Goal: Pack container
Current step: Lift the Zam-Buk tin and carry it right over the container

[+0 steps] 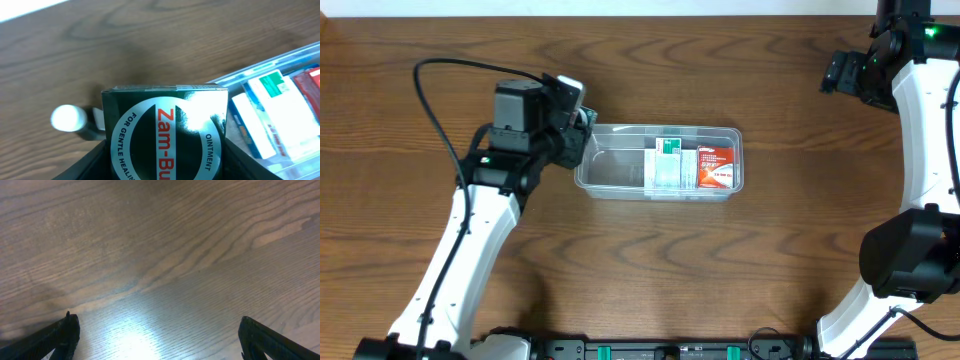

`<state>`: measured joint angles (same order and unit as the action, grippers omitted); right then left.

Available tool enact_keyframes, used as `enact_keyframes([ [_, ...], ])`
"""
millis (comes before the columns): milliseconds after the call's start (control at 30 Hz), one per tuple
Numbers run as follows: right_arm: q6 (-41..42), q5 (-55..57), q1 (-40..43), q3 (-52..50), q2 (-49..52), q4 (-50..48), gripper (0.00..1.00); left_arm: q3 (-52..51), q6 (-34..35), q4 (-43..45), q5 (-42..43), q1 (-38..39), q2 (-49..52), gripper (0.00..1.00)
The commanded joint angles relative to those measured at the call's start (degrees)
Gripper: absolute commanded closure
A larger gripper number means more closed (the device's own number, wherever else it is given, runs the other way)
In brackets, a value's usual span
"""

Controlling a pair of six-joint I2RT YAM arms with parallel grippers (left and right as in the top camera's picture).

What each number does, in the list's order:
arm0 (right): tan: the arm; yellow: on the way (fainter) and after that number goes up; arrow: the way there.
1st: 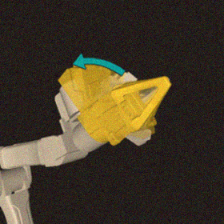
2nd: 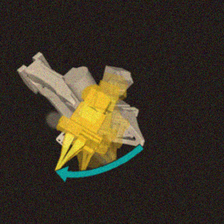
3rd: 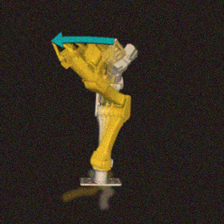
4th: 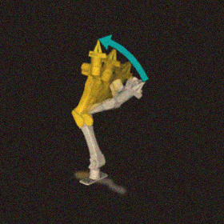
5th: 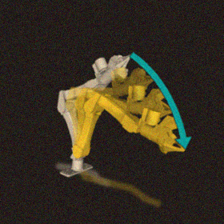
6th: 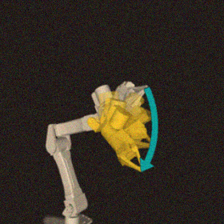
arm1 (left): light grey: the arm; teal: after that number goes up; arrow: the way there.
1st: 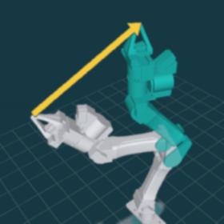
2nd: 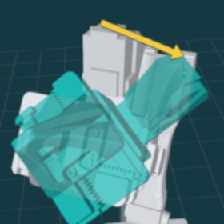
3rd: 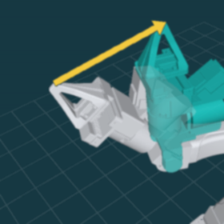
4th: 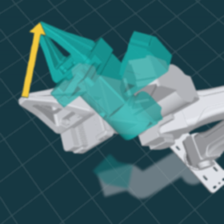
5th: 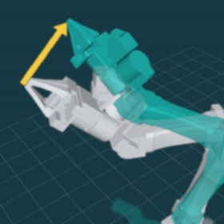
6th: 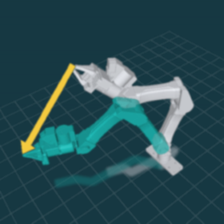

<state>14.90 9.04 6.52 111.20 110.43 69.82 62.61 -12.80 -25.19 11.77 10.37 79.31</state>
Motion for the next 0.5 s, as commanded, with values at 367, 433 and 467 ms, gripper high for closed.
enact_keyframes([
  [367, 0.3, 0.8, 0.2, -0.2, -0.6, 0.1, 0.01, 1.1, 10.8, 6.7, -5.3, 9.4, 11.3, 0.48],
  [433, 0.3, 0.8, 0.2, -0.2, -0.6, 0.1, 0.01, 1.1, 11.4, 6.7, -5.9, 10.3, 12.4, 0.48],
  [467, 0.3, 0.8, 0.2, -0.2, -0.6, 0.1, 0.01, 1.1, 11.4, 6.7, -5.9, 10.7, 12.8, 0.48],
])
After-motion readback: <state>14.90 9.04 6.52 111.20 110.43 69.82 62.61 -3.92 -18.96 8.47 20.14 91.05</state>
